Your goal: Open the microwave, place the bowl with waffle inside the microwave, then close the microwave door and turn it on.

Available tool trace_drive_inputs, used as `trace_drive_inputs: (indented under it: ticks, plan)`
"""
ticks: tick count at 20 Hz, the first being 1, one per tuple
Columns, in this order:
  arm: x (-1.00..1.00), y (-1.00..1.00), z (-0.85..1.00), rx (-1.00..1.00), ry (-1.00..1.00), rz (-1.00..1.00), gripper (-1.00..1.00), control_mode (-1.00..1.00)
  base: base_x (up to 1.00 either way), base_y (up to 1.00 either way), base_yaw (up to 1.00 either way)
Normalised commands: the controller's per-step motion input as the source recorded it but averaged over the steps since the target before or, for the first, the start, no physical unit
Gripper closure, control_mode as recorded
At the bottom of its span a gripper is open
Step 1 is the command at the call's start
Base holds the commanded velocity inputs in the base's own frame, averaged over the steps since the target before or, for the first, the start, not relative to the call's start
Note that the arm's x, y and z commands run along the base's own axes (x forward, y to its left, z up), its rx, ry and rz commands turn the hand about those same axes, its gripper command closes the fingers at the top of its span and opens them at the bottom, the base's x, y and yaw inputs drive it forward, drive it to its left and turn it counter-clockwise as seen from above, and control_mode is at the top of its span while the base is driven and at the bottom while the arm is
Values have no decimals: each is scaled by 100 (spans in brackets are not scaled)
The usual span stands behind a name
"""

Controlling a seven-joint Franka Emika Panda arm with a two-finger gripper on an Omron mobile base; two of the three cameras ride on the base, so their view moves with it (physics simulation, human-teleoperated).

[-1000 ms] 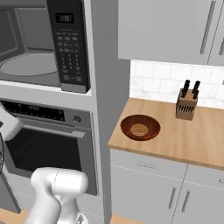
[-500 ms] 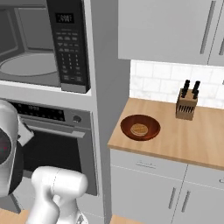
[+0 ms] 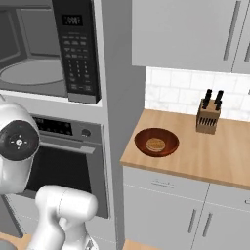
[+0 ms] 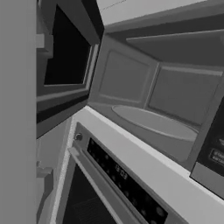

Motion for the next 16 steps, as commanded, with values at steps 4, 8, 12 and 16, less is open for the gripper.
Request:
trace_drive_inputs:
  ticks: [4, 8, 12, 16]
  plan:
    - [27, 57, -15, 7, 0, 9, -100, -100, 0, 0, 0]
    - [27, 50, 0, 11, 1, 14, -100, -100, 0, 0, 0]
    - [4, 47, 0, 10, 8, 31, -100, -100, 0, 0, 0]
    - [0, 49, 0, 7, 7, 39, -100, -100, 0, 0, 0]
